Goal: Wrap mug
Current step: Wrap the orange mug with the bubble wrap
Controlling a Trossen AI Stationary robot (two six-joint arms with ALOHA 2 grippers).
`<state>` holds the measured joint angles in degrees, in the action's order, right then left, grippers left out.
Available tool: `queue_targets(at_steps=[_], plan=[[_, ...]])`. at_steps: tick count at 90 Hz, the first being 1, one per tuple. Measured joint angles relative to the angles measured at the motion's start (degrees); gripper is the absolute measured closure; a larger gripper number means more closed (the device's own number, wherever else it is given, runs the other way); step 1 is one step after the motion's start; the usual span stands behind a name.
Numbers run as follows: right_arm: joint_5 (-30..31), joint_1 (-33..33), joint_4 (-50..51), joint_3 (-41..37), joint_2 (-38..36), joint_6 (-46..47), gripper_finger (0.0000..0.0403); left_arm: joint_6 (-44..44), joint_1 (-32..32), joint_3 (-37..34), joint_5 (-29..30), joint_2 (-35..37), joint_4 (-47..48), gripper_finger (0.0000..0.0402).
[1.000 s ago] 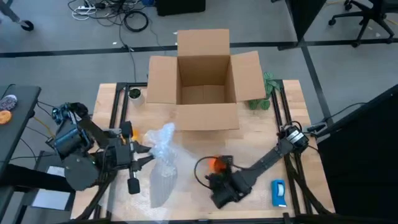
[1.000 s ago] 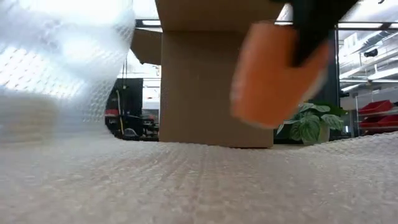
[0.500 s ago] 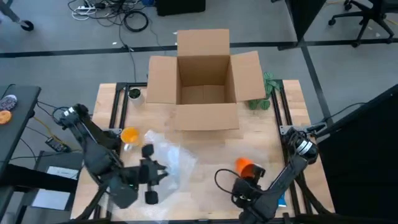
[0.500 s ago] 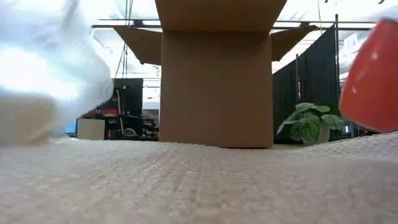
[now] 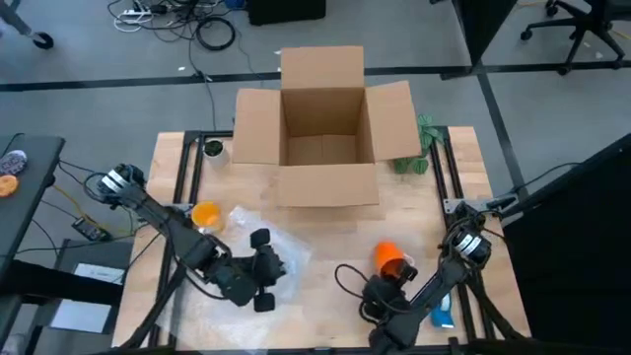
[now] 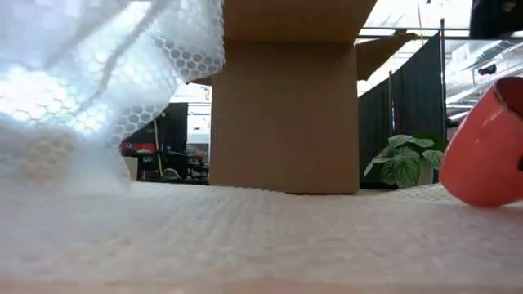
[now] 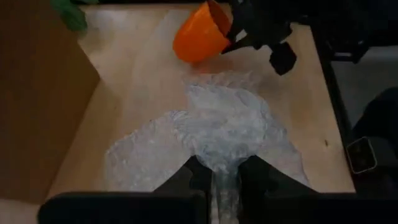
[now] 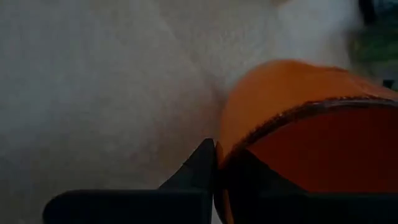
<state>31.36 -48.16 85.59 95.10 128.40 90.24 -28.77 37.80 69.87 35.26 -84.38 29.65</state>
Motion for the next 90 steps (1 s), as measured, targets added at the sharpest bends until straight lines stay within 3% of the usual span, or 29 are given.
queue_targets(at_steps=[17, 27, 50, 90], plan=[[1.43, -0.13, 3.09, 1.16, -0.02, 0.20, 0.0403, 0.11, -0.22, 0.00, -0.01, 0.00, -0.27, 0.0381], [5.58, 0.04, 3.31, -0.09, -0.02, 0.97, 0.0403, 0.20, -0.32, 0.00, 1.16, -0.30, -1.59, 0.0381], [7.57, 2.14, -8.07, -5.76, -0.17, 0.87, 0.0394, 2.66, -0.32, -0.81, 1.73, -0.59, -4.67, 0.0381], [-6.52, 2.25, -10.60, -1.99, -0.15, 1.31, 0.0289, 4.48, -0.32, -0.83, 2.70, -1.14, -6.48, 0.0381]])
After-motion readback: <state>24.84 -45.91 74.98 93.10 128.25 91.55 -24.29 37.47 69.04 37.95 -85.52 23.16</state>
